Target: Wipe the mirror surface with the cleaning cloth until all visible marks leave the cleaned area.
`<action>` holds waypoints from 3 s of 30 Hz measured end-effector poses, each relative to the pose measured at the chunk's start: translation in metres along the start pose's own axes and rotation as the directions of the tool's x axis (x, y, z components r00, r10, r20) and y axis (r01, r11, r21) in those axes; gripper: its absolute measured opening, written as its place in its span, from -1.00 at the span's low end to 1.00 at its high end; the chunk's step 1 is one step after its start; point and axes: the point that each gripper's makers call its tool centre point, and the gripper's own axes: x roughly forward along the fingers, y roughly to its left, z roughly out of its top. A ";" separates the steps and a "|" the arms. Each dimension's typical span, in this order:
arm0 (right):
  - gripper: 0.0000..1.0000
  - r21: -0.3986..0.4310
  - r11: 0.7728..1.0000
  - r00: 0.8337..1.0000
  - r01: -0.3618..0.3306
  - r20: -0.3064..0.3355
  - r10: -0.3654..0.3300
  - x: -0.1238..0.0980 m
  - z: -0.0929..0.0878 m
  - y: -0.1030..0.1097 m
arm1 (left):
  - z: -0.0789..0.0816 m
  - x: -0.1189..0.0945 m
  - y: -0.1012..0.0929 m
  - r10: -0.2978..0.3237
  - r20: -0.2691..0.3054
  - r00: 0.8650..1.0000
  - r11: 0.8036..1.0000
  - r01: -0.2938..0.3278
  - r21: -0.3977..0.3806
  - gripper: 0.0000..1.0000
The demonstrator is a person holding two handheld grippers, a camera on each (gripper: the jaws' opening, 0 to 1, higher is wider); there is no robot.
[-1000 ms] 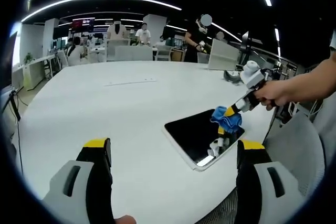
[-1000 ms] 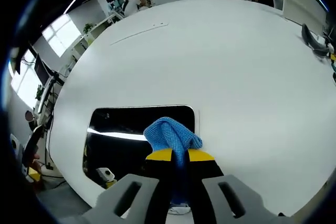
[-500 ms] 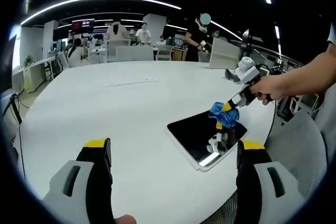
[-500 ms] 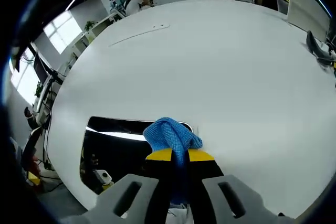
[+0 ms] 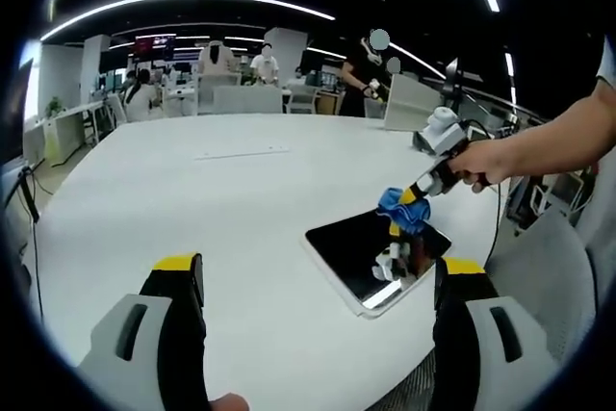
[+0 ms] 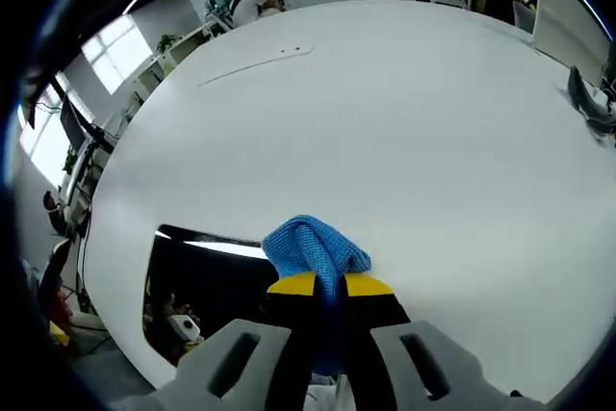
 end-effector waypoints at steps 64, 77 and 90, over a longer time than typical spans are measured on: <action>-0.90 -0.002 0.997 0.997 0.076 -0.022 -0.076 -0.042 -0.059 -0.097 | 0.005 -0.014 0.009 0.060 0.024 0.998 0.998 -0.061 0.017 0.98; -0.83 0.053 0.997 0.999 0.052 0.009 -0.053 -0.043 -0.058 -0.096 | 0.008 -0.017 0.011 0.071 0.035 0.997 0.997 -0.072 0.010 0.98; 0.41 -0.124 0.987 0.964 -0.103 0.233 0.130 -0.079 -0.022 -0.068 | 0.011 -0.019 0.017 0.071 0.037 0.997 0.998 -0.071 0.001 0.98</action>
